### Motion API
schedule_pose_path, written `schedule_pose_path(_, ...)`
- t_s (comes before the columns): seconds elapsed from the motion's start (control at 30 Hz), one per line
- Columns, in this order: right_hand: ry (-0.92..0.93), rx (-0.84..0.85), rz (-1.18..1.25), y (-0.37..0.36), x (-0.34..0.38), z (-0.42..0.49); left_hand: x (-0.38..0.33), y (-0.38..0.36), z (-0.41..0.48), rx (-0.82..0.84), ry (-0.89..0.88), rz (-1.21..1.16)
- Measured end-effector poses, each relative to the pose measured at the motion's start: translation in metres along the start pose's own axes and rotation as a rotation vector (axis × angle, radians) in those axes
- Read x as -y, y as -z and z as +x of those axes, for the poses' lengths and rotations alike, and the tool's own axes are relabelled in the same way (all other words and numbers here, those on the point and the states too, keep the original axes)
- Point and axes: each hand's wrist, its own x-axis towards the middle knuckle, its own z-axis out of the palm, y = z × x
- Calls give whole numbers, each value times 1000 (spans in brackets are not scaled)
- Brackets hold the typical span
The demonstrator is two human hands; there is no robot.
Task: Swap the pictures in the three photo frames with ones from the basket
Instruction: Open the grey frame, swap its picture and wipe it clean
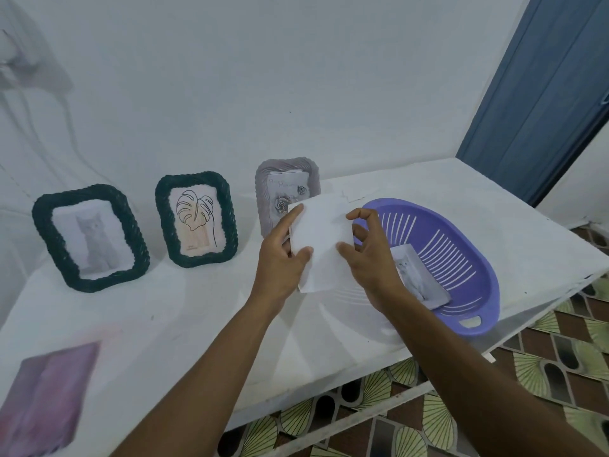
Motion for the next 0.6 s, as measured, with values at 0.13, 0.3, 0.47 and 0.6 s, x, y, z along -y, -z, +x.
schedule_pose_path(0.13,18,3,25,0,7,-1,1,-4,1,-124,-101,332)
schedule_pose_path(0.3,47,66,160,7,26,-3,-18,-14,-4,-36,-248,442)
schedule_pose_path(0.47,25,110,192,13,31,0,-42,-25,-3,-26,-76,202)
schedule_pose_path(0.6,44,157,173,19,29,-4,-42,-28,-3,-51,-88,264)
